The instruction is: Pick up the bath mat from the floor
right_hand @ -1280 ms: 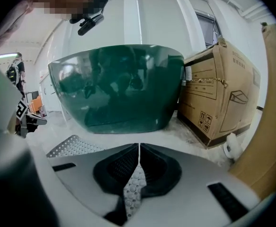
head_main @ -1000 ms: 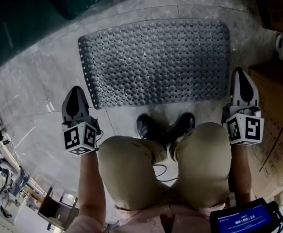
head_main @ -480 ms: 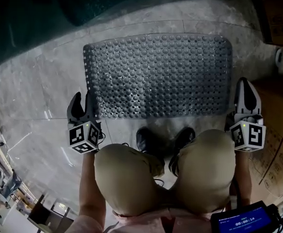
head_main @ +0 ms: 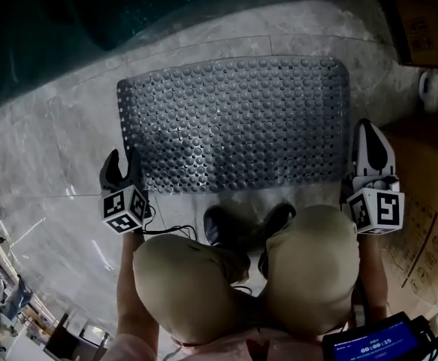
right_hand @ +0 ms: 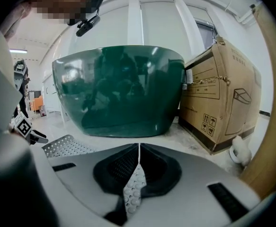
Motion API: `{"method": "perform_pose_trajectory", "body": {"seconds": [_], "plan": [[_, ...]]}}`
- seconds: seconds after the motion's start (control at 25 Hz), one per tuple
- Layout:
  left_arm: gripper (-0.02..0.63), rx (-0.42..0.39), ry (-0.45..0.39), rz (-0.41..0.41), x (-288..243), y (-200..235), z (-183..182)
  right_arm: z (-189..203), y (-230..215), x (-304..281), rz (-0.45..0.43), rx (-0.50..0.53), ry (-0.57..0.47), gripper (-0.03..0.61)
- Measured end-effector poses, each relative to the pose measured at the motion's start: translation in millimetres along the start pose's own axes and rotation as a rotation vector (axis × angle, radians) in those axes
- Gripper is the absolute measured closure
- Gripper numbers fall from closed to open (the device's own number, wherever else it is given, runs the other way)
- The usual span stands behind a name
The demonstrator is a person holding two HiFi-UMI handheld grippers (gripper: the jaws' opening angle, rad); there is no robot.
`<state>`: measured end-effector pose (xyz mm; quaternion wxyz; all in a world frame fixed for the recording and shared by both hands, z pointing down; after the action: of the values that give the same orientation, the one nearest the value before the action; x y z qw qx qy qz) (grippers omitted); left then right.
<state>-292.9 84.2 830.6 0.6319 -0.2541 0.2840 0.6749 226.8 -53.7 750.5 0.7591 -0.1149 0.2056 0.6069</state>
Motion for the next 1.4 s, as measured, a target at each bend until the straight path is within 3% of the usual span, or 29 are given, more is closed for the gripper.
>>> {"method": "perform_pose_trajectory", "body": {"seconds": [0.4,0.64,0.84,1.16,1.4], "plan": [[0.385,0.101,0.045,0.035,-32.5,22.8,25.7,3.6,-7.6,3.1,0.031,-0.009,-0.029,0.560],[0.388,0.123,0.098,0.037,-48.6,35.4,38.9,10.3,-10.7,6.1,0.054,0.006,-0.013,0.559],[0.552,0.126,0.114,0.015,-50.4,41.8,42.1,10.6,-9.6,6.6,0.054,0.006,-0.003,0.558],[0.574,0.131,0.114,0.067,-53.5,39.9,40.1,23.6,-17.6,5.6,0.086,0.011,0.040,0.558],[0.577,0.129,0.121,0.039,-41.3,47.5,34.7,46.0,-17.4,-7.9,0.076,-0.005,0.080,0.557]]}}
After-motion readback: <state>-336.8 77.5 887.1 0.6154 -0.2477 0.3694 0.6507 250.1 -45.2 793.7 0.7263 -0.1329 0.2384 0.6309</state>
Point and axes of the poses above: the fingertips, and each gripper's own axes: x backward along the fingers, y to its left, z out of its underside, the point moved 10 cm from there along x, backward along the fingers, and after that the axes turned 12 degrees about z, right-handed, at the moved point
